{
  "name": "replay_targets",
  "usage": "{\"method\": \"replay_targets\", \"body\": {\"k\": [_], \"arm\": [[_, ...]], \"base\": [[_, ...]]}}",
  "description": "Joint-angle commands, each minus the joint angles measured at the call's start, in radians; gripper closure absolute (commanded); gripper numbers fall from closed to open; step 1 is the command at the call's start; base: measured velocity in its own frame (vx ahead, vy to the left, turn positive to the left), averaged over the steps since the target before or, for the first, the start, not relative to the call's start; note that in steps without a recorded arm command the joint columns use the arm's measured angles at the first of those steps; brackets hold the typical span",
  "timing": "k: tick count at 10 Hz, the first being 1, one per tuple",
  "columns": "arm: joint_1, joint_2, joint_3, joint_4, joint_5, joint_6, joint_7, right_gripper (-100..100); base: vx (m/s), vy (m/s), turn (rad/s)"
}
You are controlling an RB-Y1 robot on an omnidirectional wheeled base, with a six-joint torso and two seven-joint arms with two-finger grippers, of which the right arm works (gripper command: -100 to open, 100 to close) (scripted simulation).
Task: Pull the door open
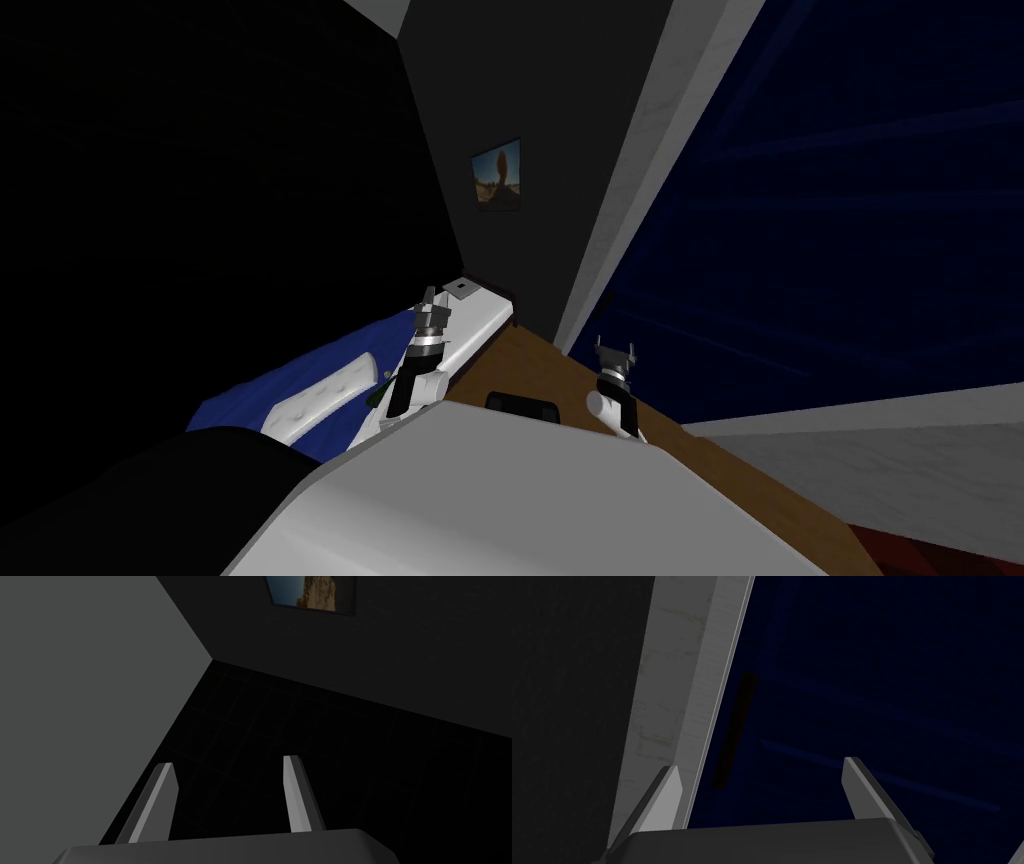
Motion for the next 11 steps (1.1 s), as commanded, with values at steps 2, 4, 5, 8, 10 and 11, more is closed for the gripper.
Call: {"method": "replay_targets", "body": {"k": [2,4,5,8,10,11], "arm": [[-0.019,-0.001,0.001,0.067,-0.033,-0.026,-0.052,-100],[-0.031,-0.002,0.000,0.109,-0.057,-0.041,-0.087,-100],[-0.037,-0.003,0.000,0.131,-0.069,-0.048,-0.104,-100],[-0.054,-0.005,-0.001,0.190,-0.102,-0.069,-0.152,-100],[-0.069,-0.007,-0.002,0.244,-0.133,-0.087,-0.197,-100],[-0.077,-0.007,-0.003,0.275,-0.150,-0.098,-0.222,-100]], "base": [[0.083,-0.043,0.080],[0.087,-0.043,0.077],[0.087,-0.041,0.062],[0.089,-0.047,0.068],[0.126,-0.062,0.107],[0.116,-0.055,0.085]]}}
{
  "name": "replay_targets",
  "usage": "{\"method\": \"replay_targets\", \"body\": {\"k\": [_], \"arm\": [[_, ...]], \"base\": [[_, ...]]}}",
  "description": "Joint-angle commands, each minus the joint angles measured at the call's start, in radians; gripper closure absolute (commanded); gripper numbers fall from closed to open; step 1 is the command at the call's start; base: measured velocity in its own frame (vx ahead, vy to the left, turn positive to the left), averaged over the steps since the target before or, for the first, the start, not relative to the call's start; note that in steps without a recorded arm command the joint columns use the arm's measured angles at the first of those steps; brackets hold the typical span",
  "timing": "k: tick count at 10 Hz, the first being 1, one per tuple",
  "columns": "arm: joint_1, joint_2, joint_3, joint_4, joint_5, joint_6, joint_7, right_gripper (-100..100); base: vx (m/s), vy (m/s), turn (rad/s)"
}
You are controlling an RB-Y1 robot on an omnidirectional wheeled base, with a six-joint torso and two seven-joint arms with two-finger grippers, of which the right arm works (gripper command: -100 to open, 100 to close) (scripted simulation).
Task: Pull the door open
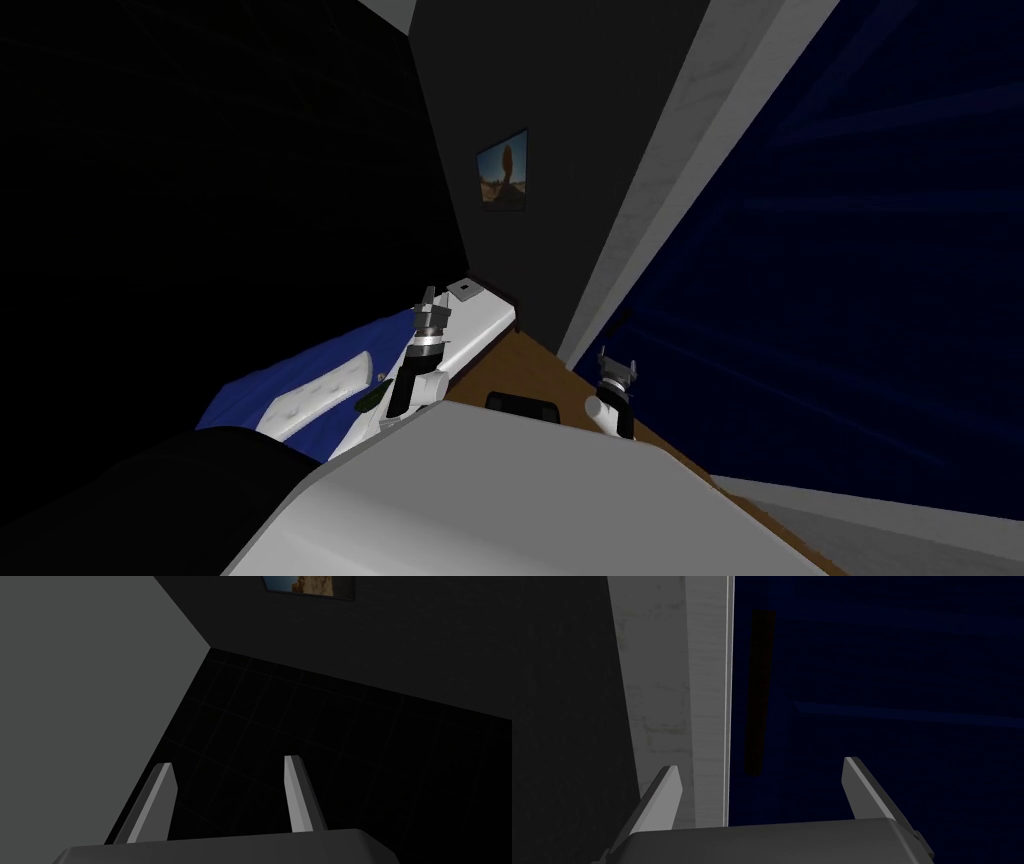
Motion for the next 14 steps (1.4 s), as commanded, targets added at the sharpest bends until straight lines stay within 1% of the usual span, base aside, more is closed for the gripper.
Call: {"method": "replay_targets", "body": {"k": [1,2,4,7,8,9,10,11,12,13,14], "arm": [[-0.008,-0.002,-0.001,0.030,-0.019,-0.009,-0.029,-100],[-0.012,-0.002,-0.002,0.045,-0.027,-0.014,-0.041,-100],[-0.025,-0.003,-0.003,0.090,-0.052,-0.030,-0.077,-100],[-0.036,-0.003,-0.003,0.129,-0.074,-0.043,-0.109,-100],[-0.033,-0.005,-0.003,0.119,-0.069,-0.038,-0.101,-100],[-0.023,-0.031,0.000,0.132,-0.071,-0.042,-0.137,-100],[-0.018,-0.042,0.001,0.137,-0.071,-0.043,-0.150,-100],[-0.008,-0.065,0.003,0.146,-0.072,-0.045,-0.179,-100],[-0.003,-0.078,0.004,0.152,-0.073,-0.046,-0.195,-100],[0.009,-0.106,0.008,0.164,-0.074,-0.048,-0.230,-100],[0.015,-0.121,0.009,0.169,-0.074,-0.050,-0.248,-100]], "base": [[0.103,-0.058,0.060],[0.102,-0.066,0.036],[0.111,-0.078,0.073],[0.099,-0.050,0.048],[0.038,-0.020,0.011],[0.105,0.000,-0.002],[0.195,-0.009,-0.004],[0.206,0.016,0.005],[0.170,-0.003,-0.002],[0.168,-0.029,-0.001],[0.148,-0.019,0.005]]}}
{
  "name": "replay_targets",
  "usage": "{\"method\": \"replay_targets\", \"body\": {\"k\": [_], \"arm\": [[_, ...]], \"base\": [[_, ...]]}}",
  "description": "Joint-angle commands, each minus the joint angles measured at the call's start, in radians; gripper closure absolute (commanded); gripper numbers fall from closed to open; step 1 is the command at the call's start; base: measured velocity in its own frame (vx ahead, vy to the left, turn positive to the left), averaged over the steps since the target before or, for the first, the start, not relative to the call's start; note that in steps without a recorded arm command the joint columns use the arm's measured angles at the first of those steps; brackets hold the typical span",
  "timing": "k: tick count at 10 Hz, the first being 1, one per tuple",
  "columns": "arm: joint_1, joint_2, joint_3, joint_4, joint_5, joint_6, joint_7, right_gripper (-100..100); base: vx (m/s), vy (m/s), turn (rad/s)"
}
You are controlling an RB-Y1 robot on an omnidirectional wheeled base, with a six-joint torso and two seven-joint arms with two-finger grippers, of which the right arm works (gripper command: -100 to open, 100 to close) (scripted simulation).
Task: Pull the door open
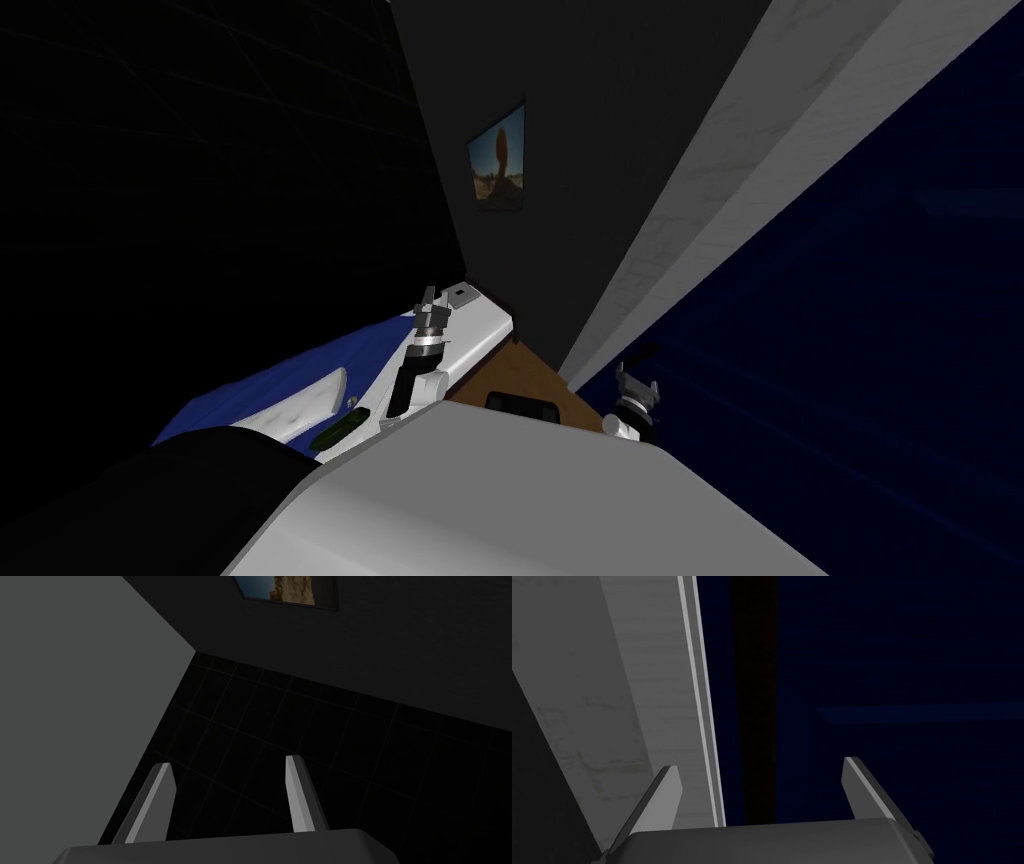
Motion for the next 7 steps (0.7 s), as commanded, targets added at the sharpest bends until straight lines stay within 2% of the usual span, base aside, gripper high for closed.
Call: {"method": "replay_targets", "body": {"k": [1,2,3,4,6,7], "arm": [[0.013,-0.025,0.001,0.003,-0.002,0.003,-0.031,-100],[0.019,-0.040,0.003,0.009,-0.002,0.002,-0.049,-100],[0.030,-0.067,0.006,0.020,-0.003,0.000,-0.083,-100],[0.034,-0.079,0.008,0.025,-0.003,-0.001,-0.099,-100],[0.048,-0.118,0.014,0.040,-0.004,-0.004,-0.149,-100],[0.050,-0.124,0.015,0.042,-0.004,-0.004,-0.156,-100]], "base": [[0.105,-0.009,0.002],[0.083,0.001,0.005],[0.115,0.001,0.003],[0.146,-0.003,0.007],[0.146,-0.009,0.017],[0.143,-0.015,0.014]]}}
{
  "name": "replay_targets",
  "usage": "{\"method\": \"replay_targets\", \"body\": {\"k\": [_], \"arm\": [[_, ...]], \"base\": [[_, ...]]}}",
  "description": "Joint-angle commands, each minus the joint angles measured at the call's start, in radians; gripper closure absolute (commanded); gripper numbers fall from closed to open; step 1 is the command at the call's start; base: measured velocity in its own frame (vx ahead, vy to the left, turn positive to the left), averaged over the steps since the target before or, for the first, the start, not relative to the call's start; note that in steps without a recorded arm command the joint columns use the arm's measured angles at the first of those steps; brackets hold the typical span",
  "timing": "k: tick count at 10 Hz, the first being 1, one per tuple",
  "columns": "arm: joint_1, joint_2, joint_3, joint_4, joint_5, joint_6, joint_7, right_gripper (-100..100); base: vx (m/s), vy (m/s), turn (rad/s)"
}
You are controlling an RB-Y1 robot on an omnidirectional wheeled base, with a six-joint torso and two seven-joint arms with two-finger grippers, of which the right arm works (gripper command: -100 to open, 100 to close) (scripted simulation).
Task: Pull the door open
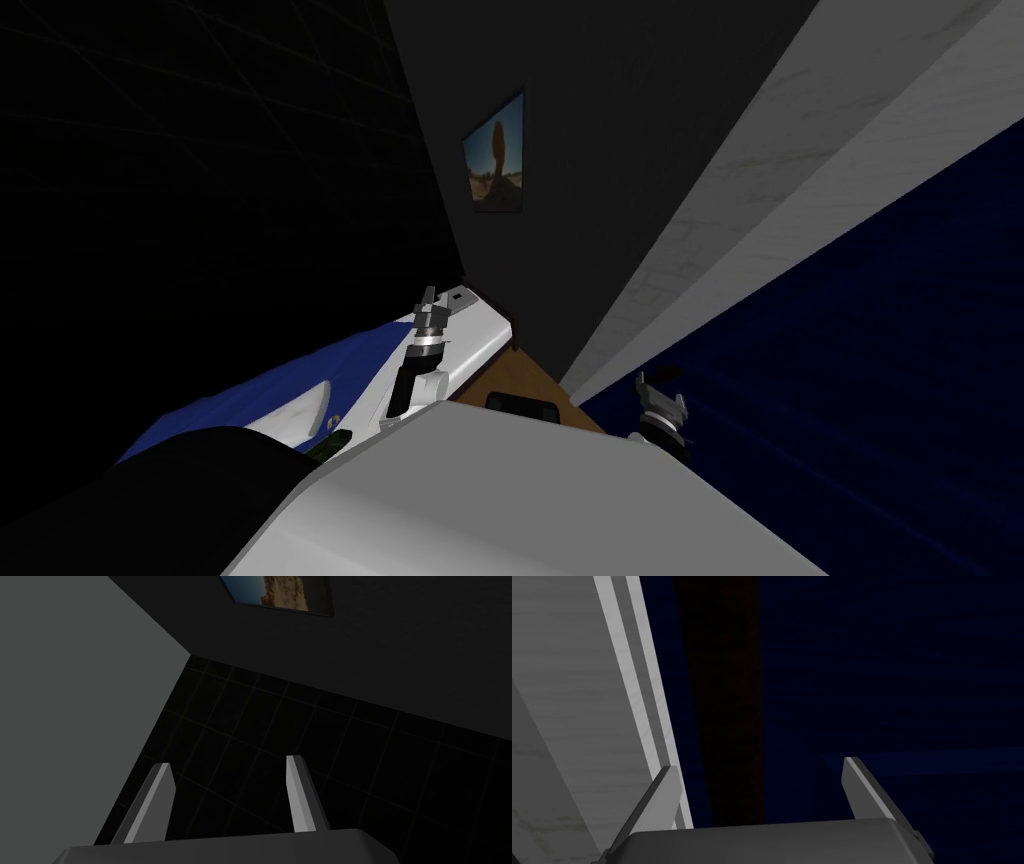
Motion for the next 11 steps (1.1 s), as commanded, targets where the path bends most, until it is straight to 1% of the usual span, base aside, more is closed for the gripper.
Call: {"method": "replay_targets", "body": {"k": [1,2,3,7,8,11], "arm": [[0.000,0.000,0.000,0.000,0.000,0.000,0.000,-100],[0.000,0.000,0.000,0.000,0.000,0.000,0.000,100],[0.000,0.000,0.000,0.000,0.000,0.000,0.000,100],[0.000,0.000,0.000,0.000,0.000,0.000,0.000,100],[0.002,-0.001,0.018,-0.008,0.010,0.001,-0.008,100],[0.009,-0.007,0.045,-0.022,0.025,-0.001,-0.023,100]], "base": [[0.053,-0.005,-0.029],[-0.015,0.005,0.018],[-0.019,0.018,0.062],[-0.003,0.001,-0.003],[-0.112,0.009,0.044],[-0.189,0.021,0.056]]}}
